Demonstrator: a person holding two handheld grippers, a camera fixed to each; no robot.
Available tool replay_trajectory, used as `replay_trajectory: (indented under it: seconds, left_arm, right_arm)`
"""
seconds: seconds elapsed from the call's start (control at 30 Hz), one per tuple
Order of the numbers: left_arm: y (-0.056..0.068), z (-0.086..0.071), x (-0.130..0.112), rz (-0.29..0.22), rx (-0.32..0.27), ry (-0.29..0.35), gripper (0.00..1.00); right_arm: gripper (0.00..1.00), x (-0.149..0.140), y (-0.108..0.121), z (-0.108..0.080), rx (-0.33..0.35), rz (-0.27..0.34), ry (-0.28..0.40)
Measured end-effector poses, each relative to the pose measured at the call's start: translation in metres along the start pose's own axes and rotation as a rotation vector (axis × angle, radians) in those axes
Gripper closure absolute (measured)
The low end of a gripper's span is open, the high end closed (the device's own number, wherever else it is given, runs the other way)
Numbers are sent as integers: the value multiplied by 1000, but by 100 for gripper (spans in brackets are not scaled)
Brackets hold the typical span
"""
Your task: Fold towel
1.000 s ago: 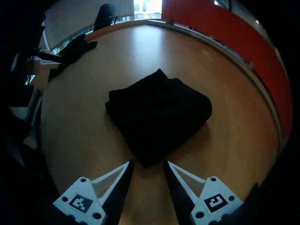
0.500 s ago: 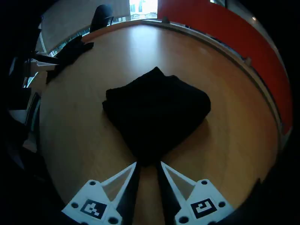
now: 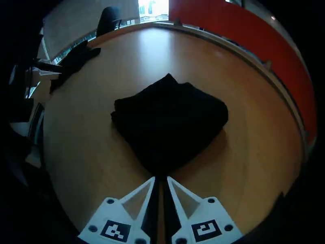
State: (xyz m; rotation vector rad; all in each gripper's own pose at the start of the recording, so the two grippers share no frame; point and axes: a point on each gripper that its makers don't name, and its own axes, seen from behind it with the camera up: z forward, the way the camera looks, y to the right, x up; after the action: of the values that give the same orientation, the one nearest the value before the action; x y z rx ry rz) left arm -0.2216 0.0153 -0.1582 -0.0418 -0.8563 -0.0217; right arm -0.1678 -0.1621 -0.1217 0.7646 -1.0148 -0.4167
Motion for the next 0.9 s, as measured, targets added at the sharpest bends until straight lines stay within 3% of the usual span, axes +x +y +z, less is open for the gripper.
replay_trajectory:
  seconds: [0.4,0.9]
  left_arm:
    - [1,3,-1,-3,-10,2,5]
    - [7,-3,17,-2,-29,48,5]
  right_arm:
    - [96,30,10,-24,-24,-32,54]
    - [96,138,39,-86,-100,-111,229]
